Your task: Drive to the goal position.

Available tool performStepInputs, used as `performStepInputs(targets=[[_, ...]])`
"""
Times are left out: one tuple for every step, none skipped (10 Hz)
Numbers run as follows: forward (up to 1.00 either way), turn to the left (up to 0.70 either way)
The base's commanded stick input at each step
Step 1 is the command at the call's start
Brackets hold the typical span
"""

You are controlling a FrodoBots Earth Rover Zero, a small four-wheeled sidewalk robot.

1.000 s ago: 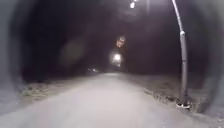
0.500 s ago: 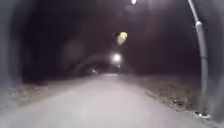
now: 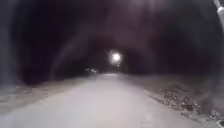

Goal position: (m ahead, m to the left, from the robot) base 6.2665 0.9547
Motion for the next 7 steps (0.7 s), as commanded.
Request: performStepInputs(targets=[[1.00, 0.00], [1.00, 0.00], [1.00, 0.00], [1.00, 0.00], [1.00, 0.00], [1.00, 0.00], [1.00, 0.00]])
